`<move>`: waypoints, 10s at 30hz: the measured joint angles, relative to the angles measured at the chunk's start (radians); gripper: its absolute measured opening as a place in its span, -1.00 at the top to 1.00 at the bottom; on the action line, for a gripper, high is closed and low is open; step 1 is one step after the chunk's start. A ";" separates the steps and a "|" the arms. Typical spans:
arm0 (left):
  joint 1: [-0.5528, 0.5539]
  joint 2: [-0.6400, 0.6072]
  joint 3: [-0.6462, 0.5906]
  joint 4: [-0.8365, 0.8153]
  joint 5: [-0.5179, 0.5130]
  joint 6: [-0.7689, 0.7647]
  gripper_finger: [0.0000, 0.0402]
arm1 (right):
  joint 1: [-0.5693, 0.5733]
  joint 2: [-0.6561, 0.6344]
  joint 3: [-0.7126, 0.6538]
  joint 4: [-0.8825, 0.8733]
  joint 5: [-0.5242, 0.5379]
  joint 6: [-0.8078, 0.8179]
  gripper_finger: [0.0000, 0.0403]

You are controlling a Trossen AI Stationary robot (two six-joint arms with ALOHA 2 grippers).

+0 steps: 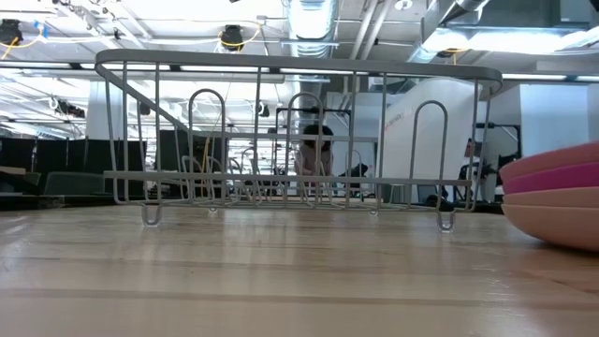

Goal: Sort dishes
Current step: Put the brown plate in the dish rack

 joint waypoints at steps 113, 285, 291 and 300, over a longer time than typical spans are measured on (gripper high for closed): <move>-0.010 1.069 0.543 0.448 -0.089 0.499 0.77 | -0.151 -0.093 0.000 0.119 -0.124 -0.118 0.95; -0.026 1.068 0.542 0.291 -0.014 0.339 0.77 | -0.182 0.031 0.001 0.063 0.135 0.006 0.09; -0.006 1.067 0.542 0.228 -0.018 0.233 0.77 | -0.181 0.082 0.004 0.042 0.139 -0.008 0.17; 0.050 1.065 0.542 0.224 0.050 0.149 0.77 | -0.176 0.070 0.000 0.079 0.139 -0.049 0.45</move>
